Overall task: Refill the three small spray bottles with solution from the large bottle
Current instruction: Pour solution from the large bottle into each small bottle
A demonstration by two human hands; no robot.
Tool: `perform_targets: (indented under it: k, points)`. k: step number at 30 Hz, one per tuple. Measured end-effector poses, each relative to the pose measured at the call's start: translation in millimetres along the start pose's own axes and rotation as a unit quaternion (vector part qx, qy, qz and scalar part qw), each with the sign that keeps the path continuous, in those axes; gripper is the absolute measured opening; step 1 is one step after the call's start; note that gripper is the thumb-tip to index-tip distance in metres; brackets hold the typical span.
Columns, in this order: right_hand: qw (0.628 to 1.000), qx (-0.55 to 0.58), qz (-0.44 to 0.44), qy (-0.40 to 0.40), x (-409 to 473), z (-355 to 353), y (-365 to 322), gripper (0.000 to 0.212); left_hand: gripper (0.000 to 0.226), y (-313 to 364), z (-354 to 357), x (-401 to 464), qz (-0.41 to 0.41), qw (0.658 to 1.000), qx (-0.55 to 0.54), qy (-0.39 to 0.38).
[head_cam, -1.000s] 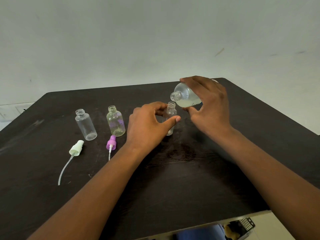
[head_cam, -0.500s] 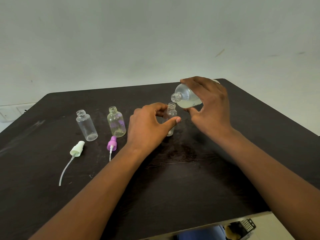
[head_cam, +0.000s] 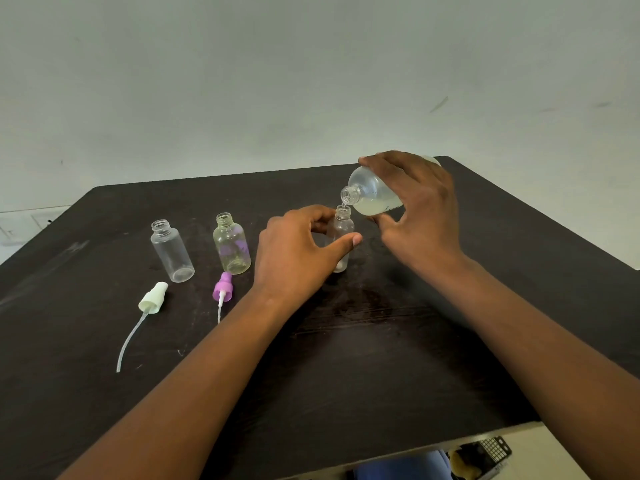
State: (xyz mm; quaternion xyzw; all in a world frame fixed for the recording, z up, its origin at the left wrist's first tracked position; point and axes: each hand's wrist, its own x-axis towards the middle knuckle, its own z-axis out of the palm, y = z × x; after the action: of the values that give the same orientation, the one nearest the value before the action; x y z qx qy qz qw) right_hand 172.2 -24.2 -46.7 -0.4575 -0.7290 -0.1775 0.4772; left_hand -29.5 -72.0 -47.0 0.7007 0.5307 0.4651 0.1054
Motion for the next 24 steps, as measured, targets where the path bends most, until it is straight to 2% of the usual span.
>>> perform_targets:
  k: [24]
  points:
    - [1.000,0.003,0.003,0.005,0.6,-0.5,-0.3,0.079,0.050,-1.1,0.9,-0.3,-0.002,1.000,-0.002,0.007]
